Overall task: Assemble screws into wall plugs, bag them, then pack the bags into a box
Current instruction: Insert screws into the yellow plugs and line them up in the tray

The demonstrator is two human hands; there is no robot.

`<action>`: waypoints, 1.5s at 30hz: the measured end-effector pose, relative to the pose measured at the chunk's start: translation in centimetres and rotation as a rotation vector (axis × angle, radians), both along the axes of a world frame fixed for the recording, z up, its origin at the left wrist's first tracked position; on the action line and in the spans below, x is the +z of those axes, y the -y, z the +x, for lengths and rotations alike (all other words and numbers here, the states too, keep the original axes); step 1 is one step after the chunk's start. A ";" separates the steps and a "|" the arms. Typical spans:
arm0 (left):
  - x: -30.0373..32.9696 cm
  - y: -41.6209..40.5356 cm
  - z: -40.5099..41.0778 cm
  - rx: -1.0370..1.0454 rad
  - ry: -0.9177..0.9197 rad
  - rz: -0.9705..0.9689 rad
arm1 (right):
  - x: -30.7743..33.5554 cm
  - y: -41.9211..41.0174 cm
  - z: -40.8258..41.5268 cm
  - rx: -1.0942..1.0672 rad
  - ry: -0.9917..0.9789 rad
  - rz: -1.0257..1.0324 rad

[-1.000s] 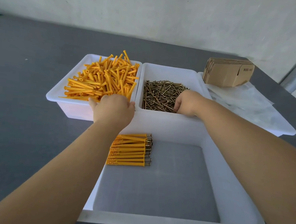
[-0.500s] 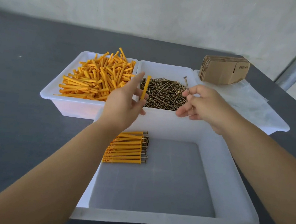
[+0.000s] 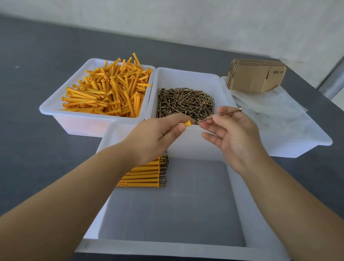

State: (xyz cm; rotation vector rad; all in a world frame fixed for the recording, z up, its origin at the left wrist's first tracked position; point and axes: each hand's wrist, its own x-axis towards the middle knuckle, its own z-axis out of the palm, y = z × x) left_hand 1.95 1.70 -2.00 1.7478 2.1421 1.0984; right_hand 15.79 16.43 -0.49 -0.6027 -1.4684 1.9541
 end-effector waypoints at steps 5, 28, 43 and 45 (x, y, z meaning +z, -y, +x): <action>-0.3 -0.2 -0.2 -0.061 -0.009 -0.003 | -0.3 0.3 -0.1 0.037 0.001 0.078; 0.6 0.2 0.2 0.027 0.117 0.100 | -1.4 2.5 -0.4 0.066 0.310 0.873; 0.9 1.2 -3.1 0.798 -0.089 0.388 | -1.4 3.4 -1.8 0.126 0.523 1.208; 0.4 1.1 -3.6 0.871 -0.074 0.209 | -1.6 4.1 -2.8 0.167 0.561 1.310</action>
